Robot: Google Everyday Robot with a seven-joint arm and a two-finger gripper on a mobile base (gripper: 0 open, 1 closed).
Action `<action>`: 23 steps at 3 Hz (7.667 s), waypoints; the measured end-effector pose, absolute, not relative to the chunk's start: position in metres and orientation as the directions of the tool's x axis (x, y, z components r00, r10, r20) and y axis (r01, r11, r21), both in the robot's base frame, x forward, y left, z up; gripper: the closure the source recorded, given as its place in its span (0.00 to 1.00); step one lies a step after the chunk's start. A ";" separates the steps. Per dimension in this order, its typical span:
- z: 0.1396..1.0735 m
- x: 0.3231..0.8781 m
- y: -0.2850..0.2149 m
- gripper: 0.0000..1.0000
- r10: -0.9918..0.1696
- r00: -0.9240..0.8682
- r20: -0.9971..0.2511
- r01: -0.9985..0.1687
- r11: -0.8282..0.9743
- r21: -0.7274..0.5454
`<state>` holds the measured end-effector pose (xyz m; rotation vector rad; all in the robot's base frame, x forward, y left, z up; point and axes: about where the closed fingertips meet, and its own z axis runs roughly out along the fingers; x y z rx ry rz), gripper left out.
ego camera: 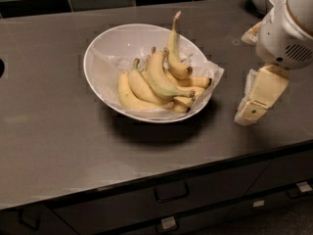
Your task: Pick banana from white bowl
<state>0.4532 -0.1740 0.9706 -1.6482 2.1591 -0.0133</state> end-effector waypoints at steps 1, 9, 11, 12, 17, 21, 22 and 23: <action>0.971 0.453 -0.174 0.00 -0.924 -0.207 -0.322 -0.920 0.296 -0.258; 0.949 0.495 -0.032 0.00 -0.899 -0.293 -0.325 -0.935 0.341 -0.099; 0.939 0.502 -0.027 0.39 -0.894 -0.346 -0.285 -0.916 0.388 -0.104; 0.936 0.503 -0.027 0.42 -0.892 -0.359 -0.274 -0.911 0.399 -0.105; 0.949 0.496 -0.019 1.00 -0.896 -0.315 -0.313 -0.917 0.372 -0.142; 1.015 0.454 -0.037 1.00 -0.832 -0.049 -0.552 -0.924 0.248 -0.291; 1.024 0.448 -0.059 1.00 -0.812 -0.018 -0.583 -0.924 0.236 -0.301; 1.029 0.444 -0.072 1.00 -0.800 0.009 -0.600 -0.929 0.215 -0.301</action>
Offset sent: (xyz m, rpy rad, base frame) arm 0.0104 0.0796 0.0286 0.0034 -0.0198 0.0313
